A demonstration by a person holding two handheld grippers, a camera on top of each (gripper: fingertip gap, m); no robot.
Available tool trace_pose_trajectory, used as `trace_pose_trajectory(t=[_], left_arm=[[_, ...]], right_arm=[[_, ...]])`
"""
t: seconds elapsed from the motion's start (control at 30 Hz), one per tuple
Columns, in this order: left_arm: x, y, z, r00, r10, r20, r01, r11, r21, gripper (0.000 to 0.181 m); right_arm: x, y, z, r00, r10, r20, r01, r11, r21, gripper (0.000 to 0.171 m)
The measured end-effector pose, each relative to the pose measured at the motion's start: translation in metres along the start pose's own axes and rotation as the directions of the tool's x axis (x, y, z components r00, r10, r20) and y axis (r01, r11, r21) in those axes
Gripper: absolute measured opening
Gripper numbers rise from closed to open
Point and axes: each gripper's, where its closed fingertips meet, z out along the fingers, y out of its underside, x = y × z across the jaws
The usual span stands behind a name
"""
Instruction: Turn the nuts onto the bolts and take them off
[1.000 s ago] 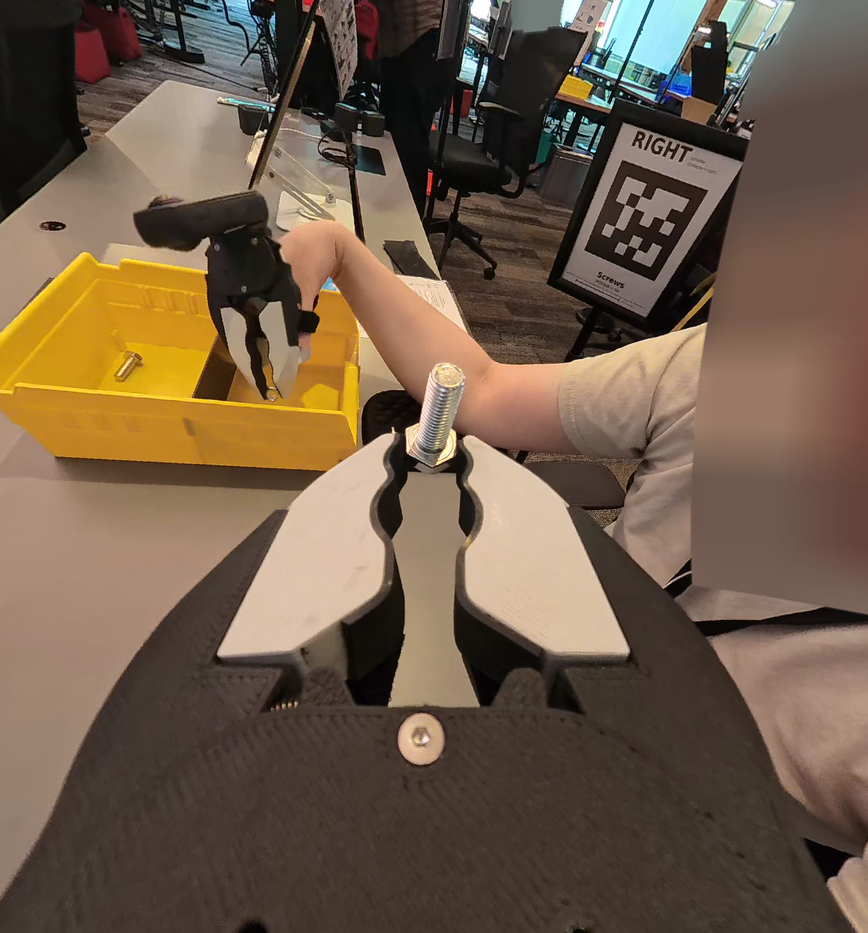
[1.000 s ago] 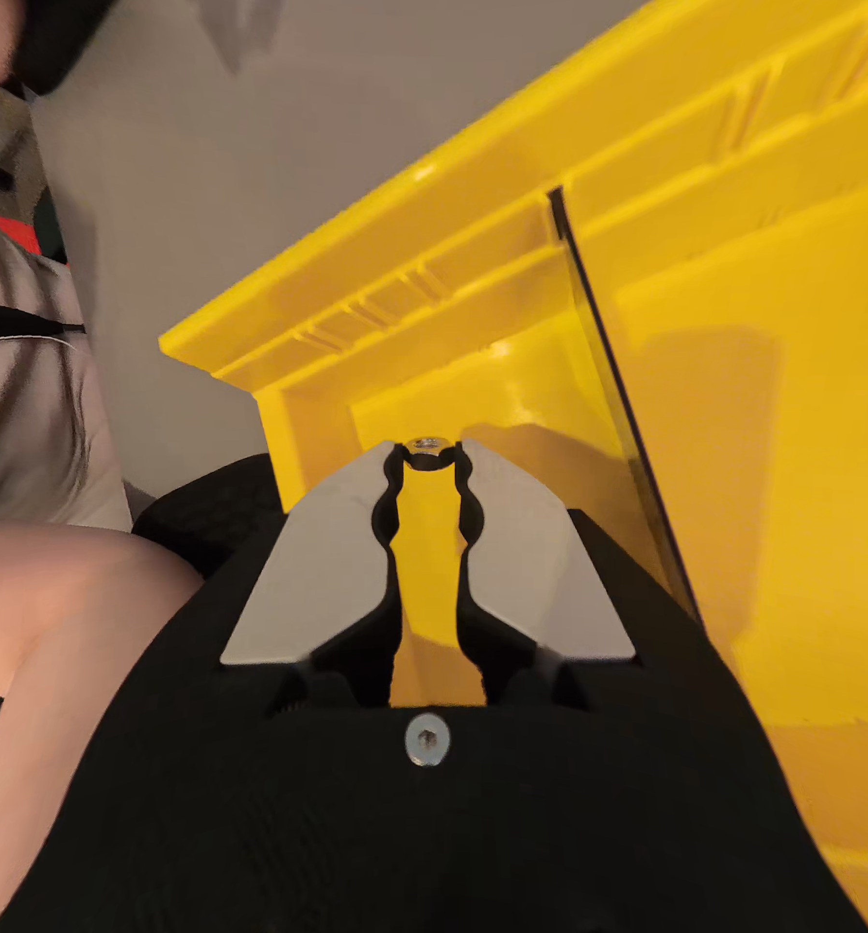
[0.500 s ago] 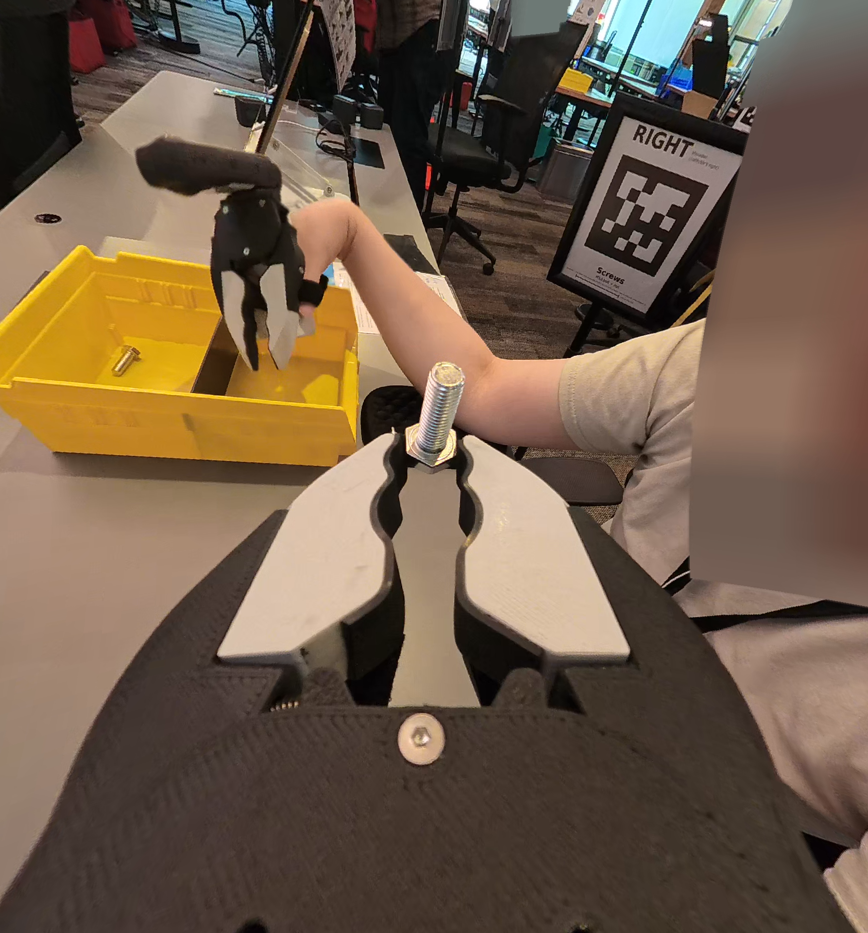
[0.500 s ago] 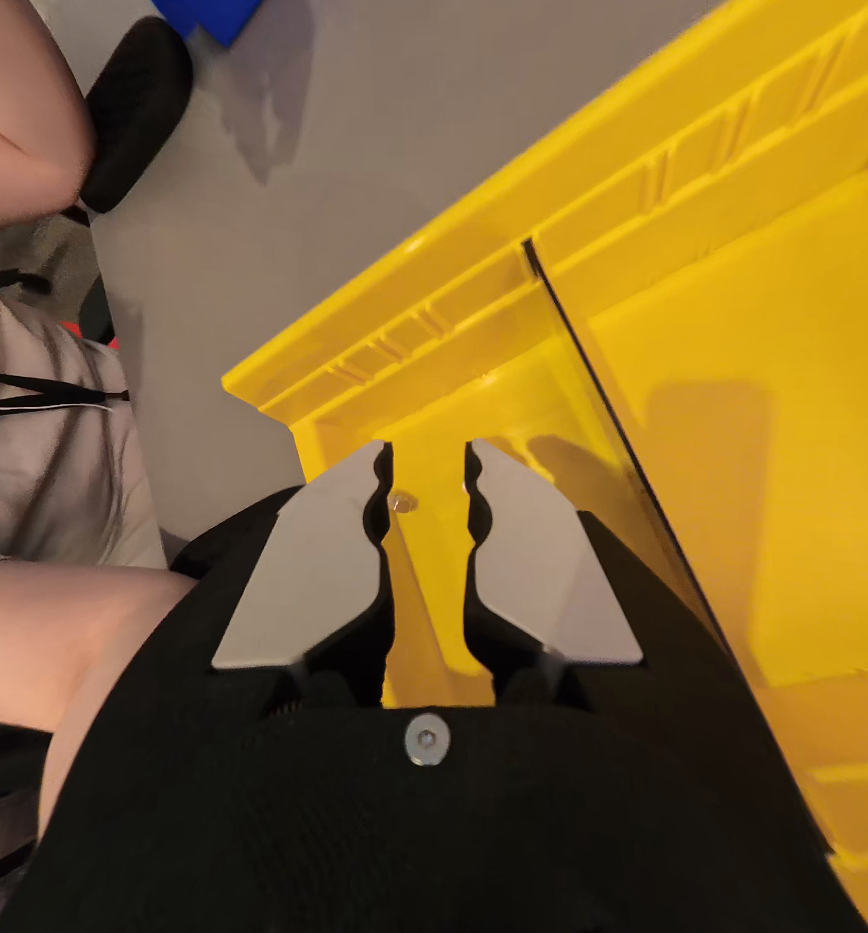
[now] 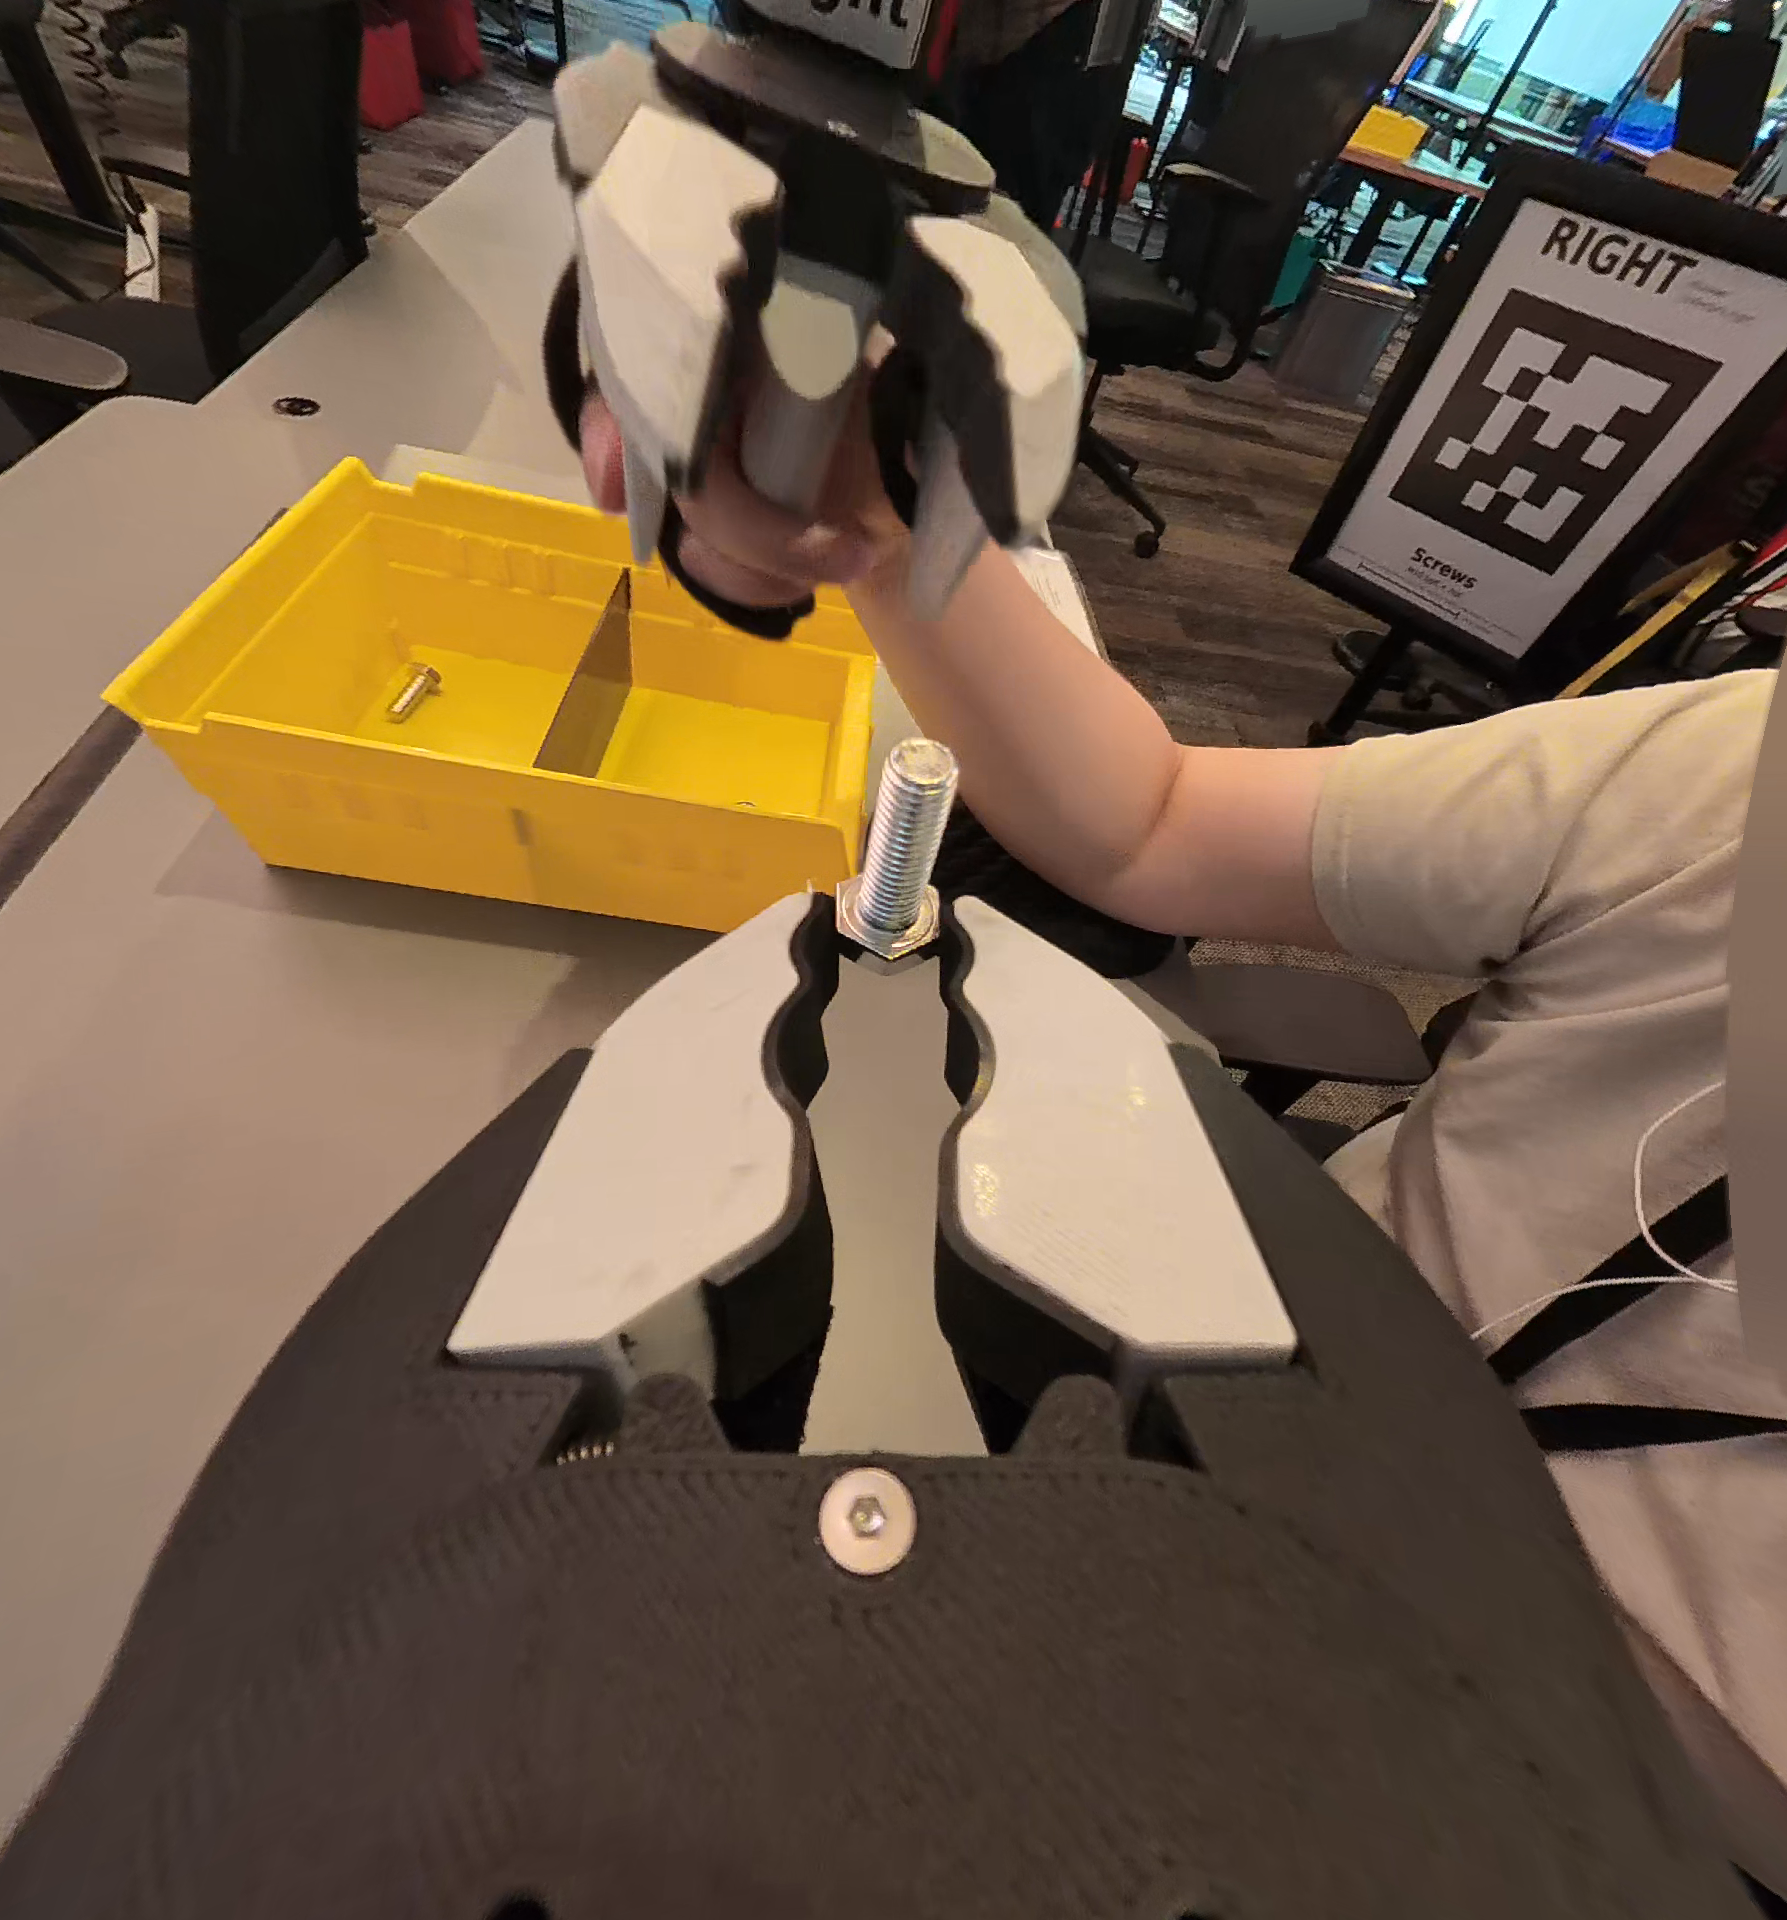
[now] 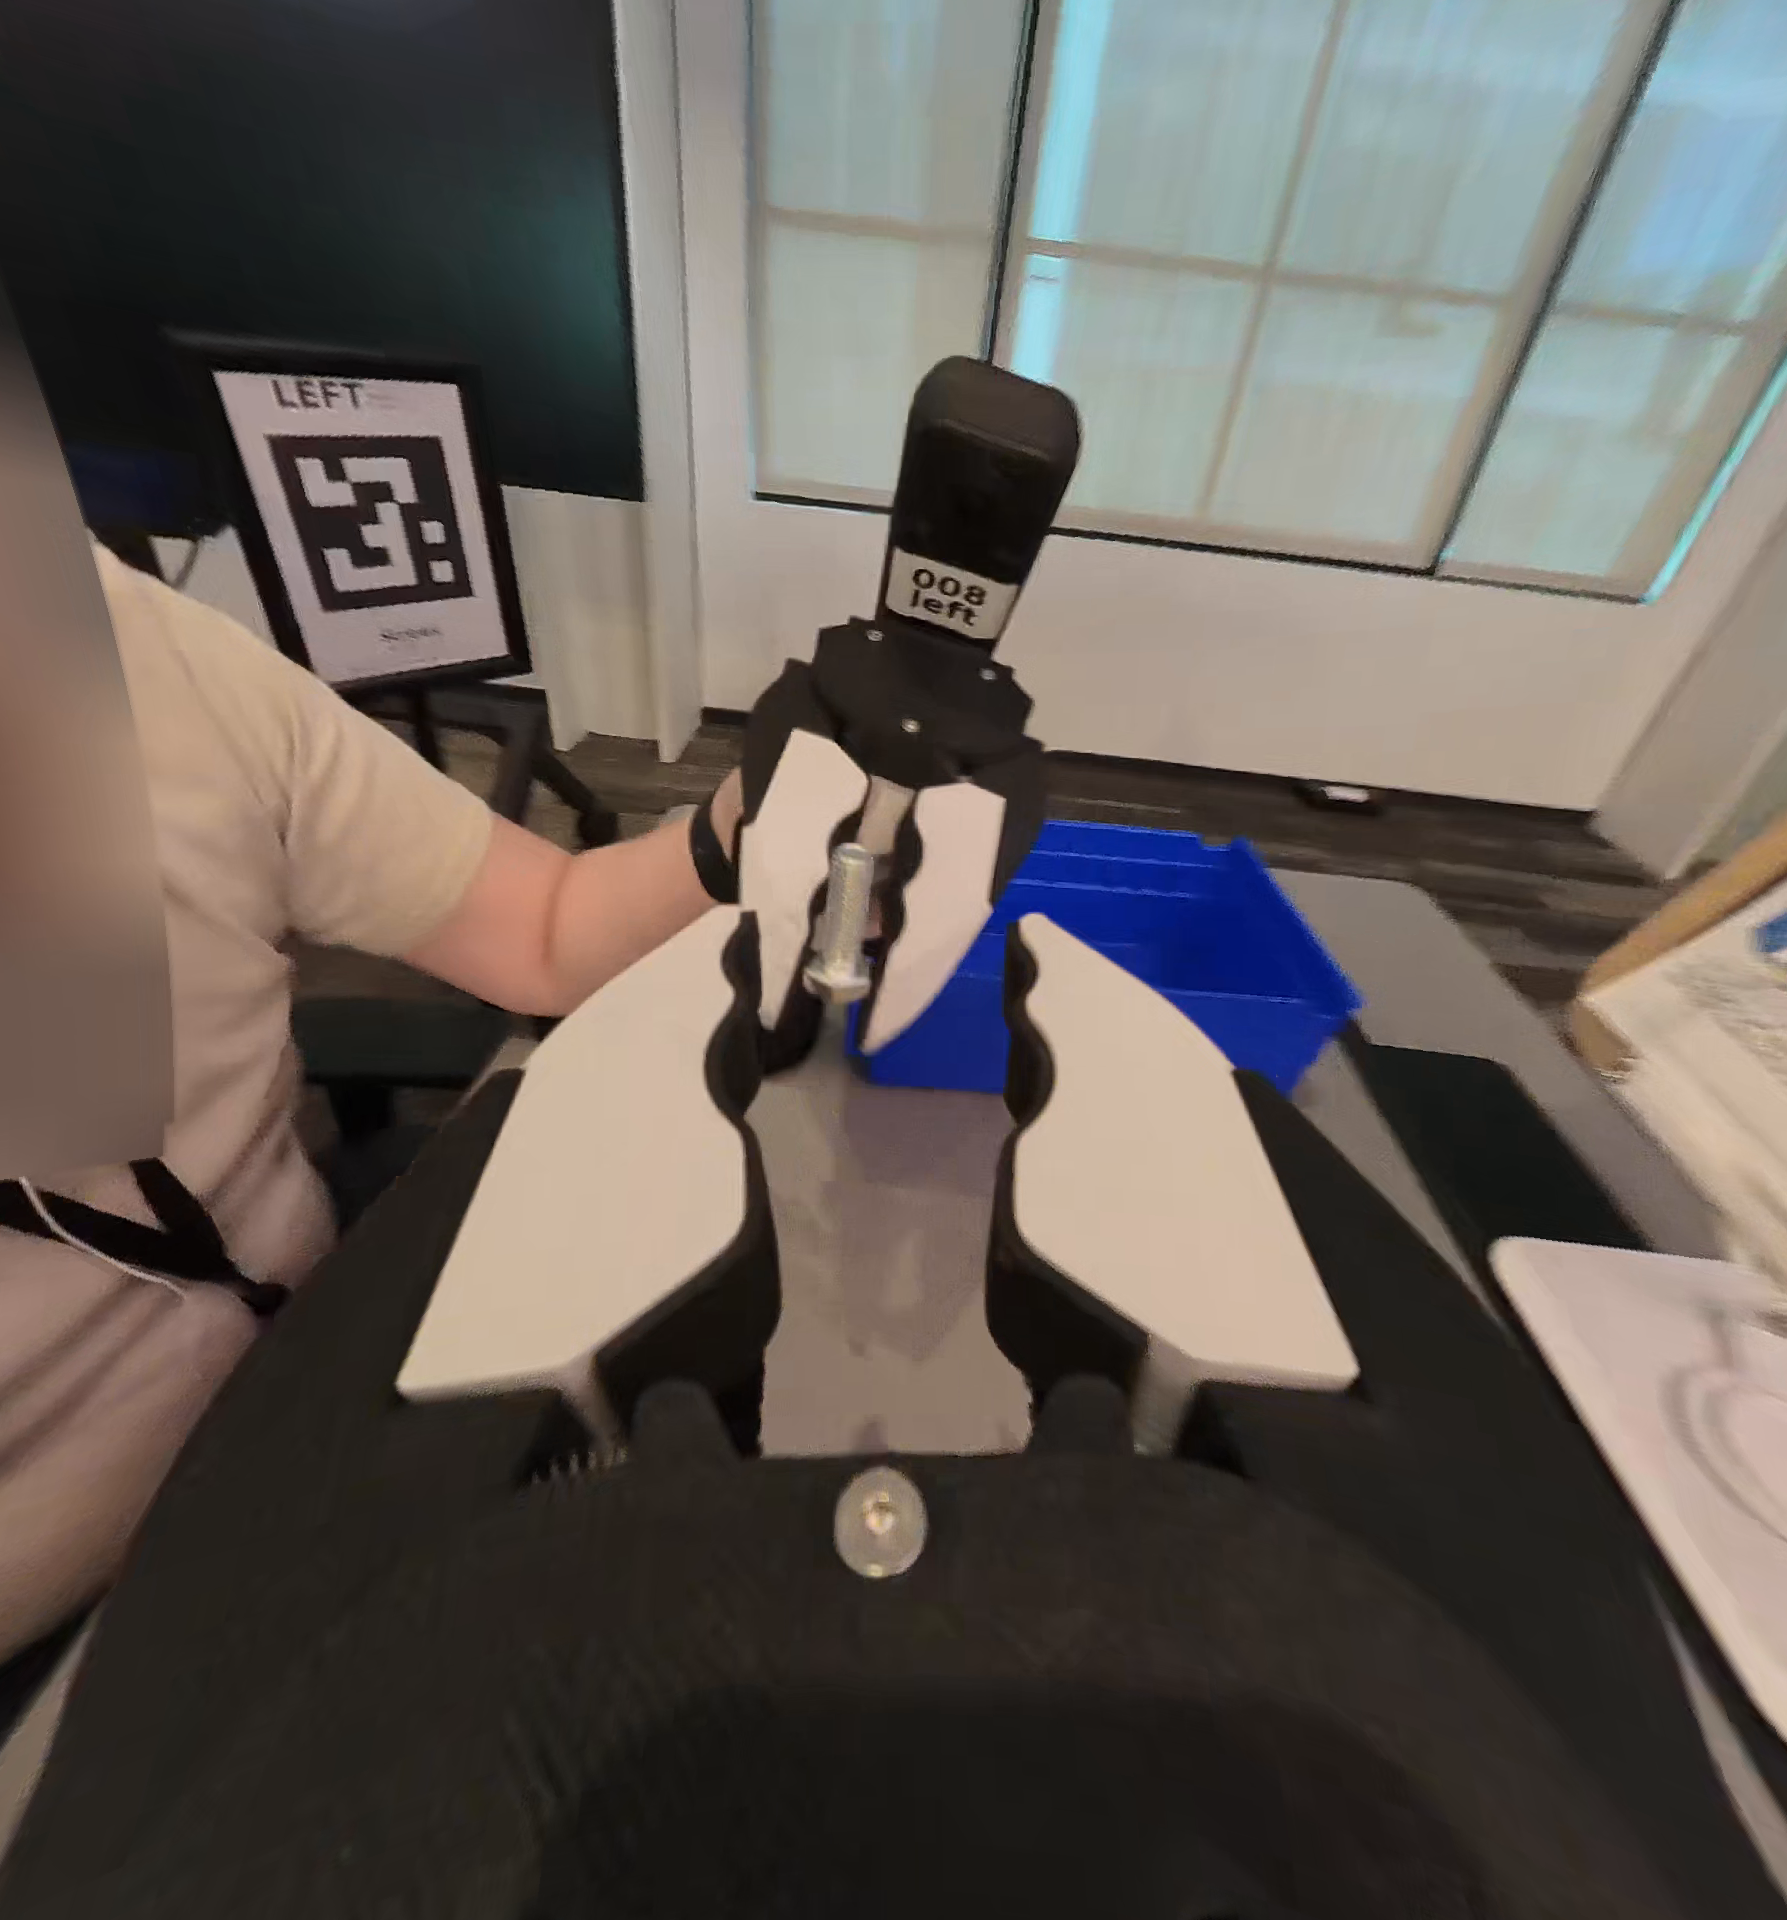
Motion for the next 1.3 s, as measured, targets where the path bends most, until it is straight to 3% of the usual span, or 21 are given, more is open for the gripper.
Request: trace_pose_trajectory(t=[0.2, 0.27, 0.3, 0.33, 0.43, 0.5, 0.57, 0.63, 0.7, 0.77, 0.87, 0.97, 1.03, 1.1, 1.17, 1.3], left_arm=[[0.0, 0.0, -0.002, 1.0, -0.001, -0.001, 0.001, 1.0, -0.002, 0.018], [0.002, -0.001, -0.001, 1.0, 0.001, -0.022, 0.0, 1.0, 0.009, 0.018], [0.003, 0.0, -0.001, 0.999, -0.002, -0.034, 0.002, 1.0, 0.003, 0.018], [0.003, 0.0, -0.001, 0.999, -0.005, -0.032, 0.005, 1.0, 0.001, 0.021], [-0.004, -0.012, -0.009, 1.0, -0.021, 0.003, 0.02, 0.997, 0.076, 0.039], [-0.014, -0.023, -0.021, 0.997, -0.053, 0.059, 0.043, 0.987, 0.157, 0.038], [-0.026, -0.033, -0.035, 0.99, -0.093, 0.11, 0.064, 0.967, 0.247, 0.039], [-0.033, -0.04, -0.048, 0.983, -0.11, 0.15, 0.059, 0.95, 0.307, 0.045], [-0.034, -0.043, -0.057, 0.981, -0.092, 0.168, 0.034, 0.946, 0.323, 0.048], [-0.03, -0.043, -0.062, 0.984, -0.039, 0.173, -0.015, 0.952, 0.305, 0.052], [-0.017, -0.046, -0.064, 0.986, 0.041, 0.163, -0.092, 0.943, 0.321, 0.057], [-0.017, -0.046, -0.067, 0.961, 0.107, 0.255, -0.19, 0.926, 0.327, 0.058], [-0.019, -0.046, -0.069, 0.94, 0.133, 0.313, -0.236, 0.917, 0.322, 0.058], [-0.02, -0.044, -0.07, 0.928, 0.143, 0.344, -0.25, 0.923, 0.293, 0.06], [-0.024, -0.042, -0.076, 0.914, 0.144, 0.379, -0.254, 0.932, 0.259, 0.063], [-0.026, -0.051, -0.114, 0.878, 0.134, 0.46, -0.301, 0.901, 0.313, 0.049]], right_arm=[[-0.002, 0.026, 0.044, 0.995, 0.089, 0.041, -0.085, 0.993, -0.085, 0.044], [-0.005, 0.028, 0.049, 0.991, 0.107, 0.075, -0.1, 0.991, -0.084, 0.033], [-0.009, 0.027, 0.048, 0.987, 0.113, 0.114, -0.103, 0.991, -0.086, 0.016], [-0.009, 0.026, 0.045, 0.987, 0.113, 0.114, -0.103, 0.991, -0.089, 0.01], [0.016, 0.023, 0.018, 0.998, 0.043, -0.038, -0.047, 0.993, -0.109, 0.01], [0.056, 0.025, -0.023, 0.96, -0.016, -0.281, -0.026, 0.989, -0.145, 0.01], [0.118, 0.046, -0.093, 0.76, -0.123, -0.638, -0.064, 0.963, -0.263, 0.01], [0.161, 0.086, -0.171, 0.514, -0.256, -0.819, -0.197, 0.894, -0.403, 0.01], [0.174, 0.146, -0.223, 0.45, -0.28, -0.848, -0.442, 0.755, -0.484, 0.01], [0.173, 0.194, -0.254, 0.449, -0.293, -0.844, -0.606, 0.594, -0.529, 0.01], [0.168, 0.234, -0.27, 0.506, -0.347, -0.79, -0.674, 0.413, -0.613, 0.011], [0.159, 0.266, -0.272, 0.56, -0.305, -0.77, -0.722, 0.275, -0.634, 0.011], [0.159, 0.28, -0.273, 0.568, -0.291, -0.77, -0.738, 0.235, -0.633, 0.012], [0.162, 0.281, -0.274, 0.556, -0.298, -0.776, -0.739, 0.25, -0.625, 0.014], [0.169, 0.265, -0.274, 0.517, -0.313, -0.796, -0.728, 0.328, -0.602, 0.021], [0.187, 0.194, -0.252, 0.433, -0.298, -0.851, -0.567, 0.644, -0.514, 0.027]])
